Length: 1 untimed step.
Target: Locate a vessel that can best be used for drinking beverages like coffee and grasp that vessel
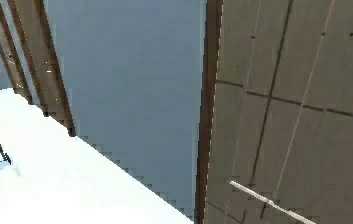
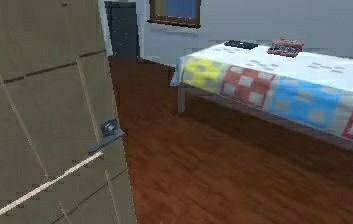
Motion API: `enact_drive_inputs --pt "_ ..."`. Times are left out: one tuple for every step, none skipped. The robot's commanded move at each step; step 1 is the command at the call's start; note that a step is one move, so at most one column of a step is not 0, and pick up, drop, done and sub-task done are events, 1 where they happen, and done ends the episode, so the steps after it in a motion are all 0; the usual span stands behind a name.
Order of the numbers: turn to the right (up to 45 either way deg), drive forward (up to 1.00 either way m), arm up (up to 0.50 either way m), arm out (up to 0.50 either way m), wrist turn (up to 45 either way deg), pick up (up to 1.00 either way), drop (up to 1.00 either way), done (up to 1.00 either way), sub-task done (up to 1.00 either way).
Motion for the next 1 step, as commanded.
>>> enact_drive_inputs --pt "45.0 0.0 0.0 0.0 0.0 0.0 0.0 0.0 0.0"
